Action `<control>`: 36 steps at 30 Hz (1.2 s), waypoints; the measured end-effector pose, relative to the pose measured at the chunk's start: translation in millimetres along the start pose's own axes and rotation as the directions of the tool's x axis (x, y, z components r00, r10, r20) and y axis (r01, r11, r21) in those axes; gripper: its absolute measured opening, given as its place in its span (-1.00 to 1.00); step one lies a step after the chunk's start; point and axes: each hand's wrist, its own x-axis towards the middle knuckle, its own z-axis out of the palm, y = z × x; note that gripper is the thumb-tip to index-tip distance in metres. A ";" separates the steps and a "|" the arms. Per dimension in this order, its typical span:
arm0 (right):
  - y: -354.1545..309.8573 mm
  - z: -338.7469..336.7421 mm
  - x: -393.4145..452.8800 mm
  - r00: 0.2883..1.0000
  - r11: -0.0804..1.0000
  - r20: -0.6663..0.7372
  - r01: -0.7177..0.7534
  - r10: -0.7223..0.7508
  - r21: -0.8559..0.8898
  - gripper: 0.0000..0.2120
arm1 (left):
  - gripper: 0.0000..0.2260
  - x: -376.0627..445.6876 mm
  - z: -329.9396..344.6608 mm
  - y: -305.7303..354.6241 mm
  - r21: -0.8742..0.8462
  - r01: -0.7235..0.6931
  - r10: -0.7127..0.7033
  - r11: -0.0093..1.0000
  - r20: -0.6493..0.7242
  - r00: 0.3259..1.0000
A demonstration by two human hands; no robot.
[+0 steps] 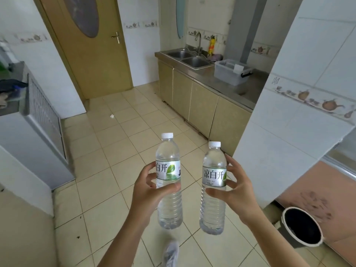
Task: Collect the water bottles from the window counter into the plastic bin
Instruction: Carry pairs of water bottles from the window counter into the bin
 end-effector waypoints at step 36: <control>32.0 -102.5 700.7 0.986 0.999 -0.168 -0.004 0.013 0.052 -0.03 | -0.29 681.5 301.2 152.4 0.064 -0.114 0.098 0.991 0.217 0.971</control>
